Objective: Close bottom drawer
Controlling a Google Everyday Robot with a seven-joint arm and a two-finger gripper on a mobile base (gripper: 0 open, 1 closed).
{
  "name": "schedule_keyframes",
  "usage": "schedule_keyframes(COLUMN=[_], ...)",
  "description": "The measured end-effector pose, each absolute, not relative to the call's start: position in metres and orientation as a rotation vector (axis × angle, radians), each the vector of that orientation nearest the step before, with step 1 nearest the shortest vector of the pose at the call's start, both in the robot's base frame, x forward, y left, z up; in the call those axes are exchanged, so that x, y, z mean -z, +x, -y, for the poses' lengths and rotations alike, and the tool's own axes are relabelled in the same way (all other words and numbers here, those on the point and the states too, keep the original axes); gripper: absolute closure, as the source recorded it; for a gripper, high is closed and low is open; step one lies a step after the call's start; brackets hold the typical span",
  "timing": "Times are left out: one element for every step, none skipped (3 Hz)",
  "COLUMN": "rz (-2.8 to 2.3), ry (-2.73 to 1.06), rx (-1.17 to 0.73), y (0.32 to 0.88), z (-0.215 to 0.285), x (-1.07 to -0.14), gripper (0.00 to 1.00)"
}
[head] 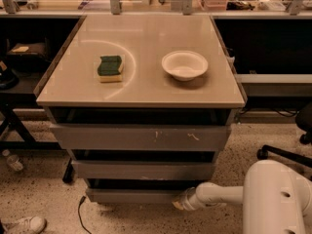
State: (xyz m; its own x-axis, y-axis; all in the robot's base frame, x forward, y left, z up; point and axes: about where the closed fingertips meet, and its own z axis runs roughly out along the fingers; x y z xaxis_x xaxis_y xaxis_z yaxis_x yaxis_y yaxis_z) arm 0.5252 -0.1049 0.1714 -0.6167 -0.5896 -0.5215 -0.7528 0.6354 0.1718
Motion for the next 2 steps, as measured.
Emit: schedule_keyframes(rz=[-2.438,-2.438], ry=[-1.06,-1.06], rx=[-0.529,-0.529], y=[0.5254,0.5254], z=[0.1049,0.1049], x=[-0.1714,-0.1714], gripper=[0.82,0.59])
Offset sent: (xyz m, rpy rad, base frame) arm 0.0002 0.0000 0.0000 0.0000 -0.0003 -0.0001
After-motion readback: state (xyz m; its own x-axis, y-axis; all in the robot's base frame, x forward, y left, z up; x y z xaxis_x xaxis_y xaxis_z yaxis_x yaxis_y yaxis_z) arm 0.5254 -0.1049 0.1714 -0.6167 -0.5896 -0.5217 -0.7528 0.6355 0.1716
